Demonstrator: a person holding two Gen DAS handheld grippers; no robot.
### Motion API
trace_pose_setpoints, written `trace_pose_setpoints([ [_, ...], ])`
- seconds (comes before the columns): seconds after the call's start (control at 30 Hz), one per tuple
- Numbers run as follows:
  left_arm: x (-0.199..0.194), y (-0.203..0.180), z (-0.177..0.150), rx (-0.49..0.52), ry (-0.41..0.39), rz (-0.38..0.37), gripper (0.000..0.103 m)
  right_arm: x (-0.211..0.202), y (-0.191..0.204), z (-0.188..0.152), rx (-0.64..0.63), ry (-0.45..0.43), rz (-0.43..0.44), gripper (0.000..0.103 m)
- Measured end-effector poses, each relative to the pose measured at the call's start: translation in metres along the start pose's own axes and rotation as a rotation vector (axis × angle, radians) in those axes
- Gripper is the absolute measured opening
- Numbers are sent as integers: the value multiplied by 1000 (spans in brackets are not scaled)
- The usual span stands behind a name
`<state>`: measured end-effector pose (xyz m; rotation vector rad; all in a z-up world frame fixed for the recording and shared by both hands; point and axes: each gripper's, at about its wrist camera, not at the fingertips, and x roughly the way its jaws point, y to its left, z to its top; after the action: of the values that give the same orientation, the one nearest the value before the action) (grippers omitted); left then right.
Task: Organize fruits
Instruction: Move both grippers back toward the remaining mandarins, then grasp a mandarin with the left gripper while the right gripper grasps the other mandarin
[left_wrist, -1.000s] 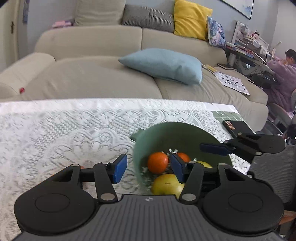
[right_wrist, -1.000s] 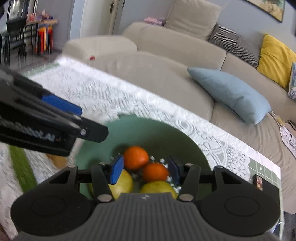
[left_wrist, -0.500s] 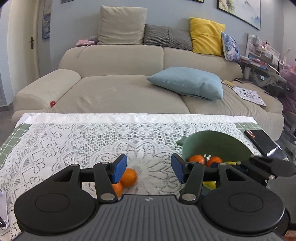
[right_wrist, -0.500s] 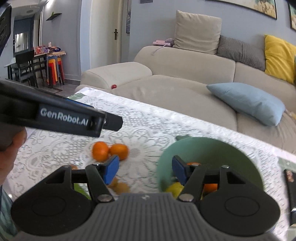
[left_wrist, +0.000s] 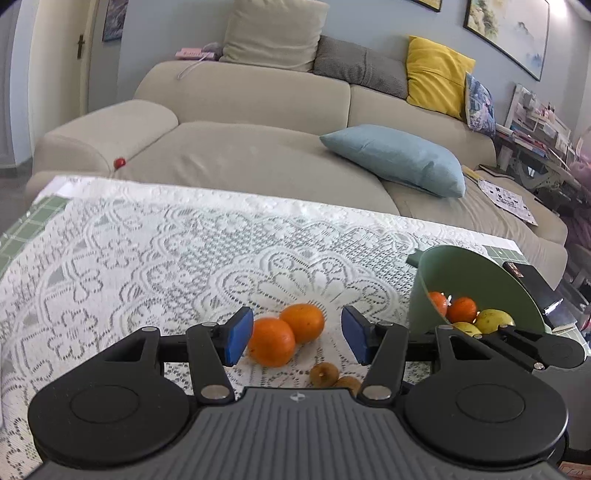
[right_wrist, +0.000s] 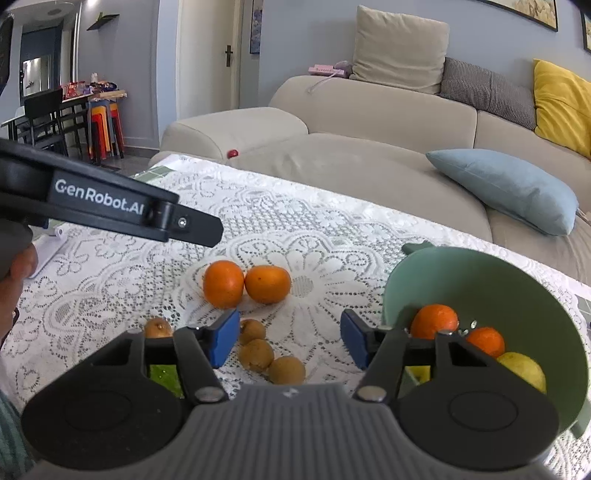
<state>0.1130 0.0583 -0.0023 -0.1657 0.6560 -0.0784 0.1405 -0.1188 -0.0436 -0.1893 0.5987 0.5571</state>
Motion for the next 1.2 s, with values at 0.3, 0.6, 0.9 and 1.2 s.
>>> trace_pose_setpoints([
  [0.3, 25, 27, -14, -54, 58, -32, 65, 22, 6, -2, -48, 37, 4, 44],
  [0.6, 50, 25, -23, -37, 73, -31, 65, 38, 9, 1, -98, 52, 8, 41],
  [0.9, 71, 26, -28, -44, 90, -20, 61, 60, 13, 12, -219, 67, 21, 40],
  [1.2, 74, 27, -29, -52, 84, -27, 49, 77, 12, 17, -239, 83, 30, 40],
])
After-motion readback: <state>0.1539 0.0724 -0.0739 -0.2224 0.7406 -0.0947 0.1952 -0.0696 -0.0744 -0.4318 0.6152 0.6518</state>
